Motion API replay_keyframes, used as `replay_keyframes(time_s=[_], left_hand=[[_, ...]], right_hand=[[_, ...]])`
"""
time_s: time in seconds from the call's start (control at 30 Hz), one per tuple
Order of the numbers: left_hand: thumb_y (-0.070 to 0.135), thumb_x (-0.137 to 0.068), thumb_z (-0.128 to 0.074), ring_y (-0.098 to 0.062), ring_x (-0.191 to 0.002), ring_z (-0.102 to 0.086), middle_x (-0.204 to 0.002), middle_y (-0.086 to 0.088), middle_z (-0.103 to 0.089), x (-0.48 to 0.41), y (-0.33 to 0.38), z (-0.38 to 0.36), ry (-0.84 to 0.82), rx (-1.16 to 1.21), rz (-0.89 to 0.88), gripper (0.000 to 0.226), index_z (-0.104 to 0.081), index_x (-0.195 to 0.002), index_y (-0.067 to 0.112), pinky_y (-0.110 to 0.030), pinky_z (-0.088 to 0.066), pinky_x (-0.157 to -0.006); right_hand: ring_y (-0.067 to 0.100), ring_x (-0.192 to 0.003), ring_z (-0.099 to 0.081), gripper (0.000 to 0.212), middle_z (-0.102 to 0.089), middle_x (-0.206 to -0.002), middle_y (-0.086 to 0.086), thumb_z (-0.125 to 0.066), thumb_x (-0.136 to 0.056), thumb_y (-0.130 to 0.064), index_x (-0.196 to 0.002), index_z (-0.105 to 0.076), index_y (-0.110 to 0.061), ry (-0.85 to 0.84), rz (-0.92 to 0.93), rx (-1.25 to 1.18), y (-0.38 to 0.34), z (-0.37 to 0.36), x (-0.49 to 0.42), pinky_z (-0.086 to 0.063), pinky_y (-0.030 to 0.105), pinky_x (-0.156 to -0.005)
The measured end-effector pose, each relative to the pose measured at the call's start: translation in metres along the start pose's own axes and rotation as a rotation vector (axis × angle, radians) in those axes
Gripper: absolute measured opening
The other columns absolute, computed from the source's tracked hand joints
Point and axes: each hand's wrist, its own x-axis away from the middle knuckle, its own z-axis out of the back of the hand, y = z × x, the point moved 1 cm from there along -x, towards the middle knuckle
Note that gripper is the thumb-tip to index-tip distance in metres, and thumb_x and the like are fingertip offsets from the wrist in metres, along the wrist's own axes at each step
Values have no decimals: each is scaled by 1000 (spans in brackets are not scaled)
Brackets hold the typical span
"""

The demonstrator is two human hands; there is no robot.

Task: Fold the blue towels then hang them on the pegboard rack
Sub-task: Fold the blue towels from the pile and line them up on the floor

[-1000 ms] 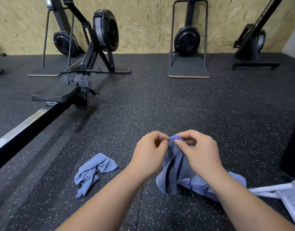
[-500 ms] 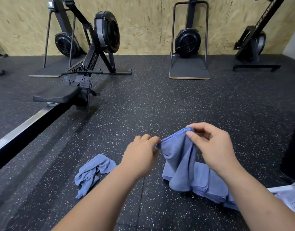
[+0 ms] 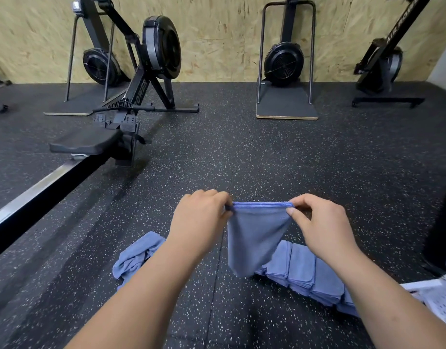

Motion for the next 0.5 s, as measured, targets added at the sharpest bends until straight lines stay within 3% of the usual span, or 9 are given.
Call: replay_keyframes(time_s=[0.1,0.2,0.33,0.43,0.5], left_hand=[[48,-100,-61,-23,-100,-63,-104,10,-69,1,0,-1,-48,-2,34,17,-68,-108,35,-39,-49,-84],[43,-99,-68,-17,-99,-64,-101,12,-72,2,-1,0,-75,141,117,12,-74,-103,34,-35,-51,-86],[32,-90,-82,0,-75,-67,-77,19,-74,0,-2,6,-26,474,265,6,-78,-87,31,-11,-46,-70],[26,-92,-81,-2,-79,-67,-83,19,-72,-1,-4,9,19,559,269,15,-74,-103,33,-19,-51,-78],[22,-98,-72,-13,-93,-65,-95,15,-69,-2,-2,7,9,411,203,22,-72,-118,31,-31,-51,-87]], right_hand=[[4,-82,-65,6,-72,-85,-22,-78,-94,-28,-95,-77,-34,-14,-1,21,0,-1,0,-51,32,-74],[-4,-82,-63,5,-72,-86,-23,-80,-93,-27,-94,-80,-33,-27,-6,2,-1,1,-1,-45,28,-72],[-3,-81,-68,11,-74,-83,-25,-83,-90,-29,-86,-78,-38,-59,-45,-93,3,5,-5,-52,27,-76],[1,-85,-73,9,-77,-88,-22,-83,-90,-25,-89,-79,-32,-126,-55,-249,4,7,-8,-58,32,-84],[4,-89,-75,9,-79,-92,-15,-81,-92,-18,-93,-77,-26,-178,-27,-362,0,8,-7,-59,29,-88]])
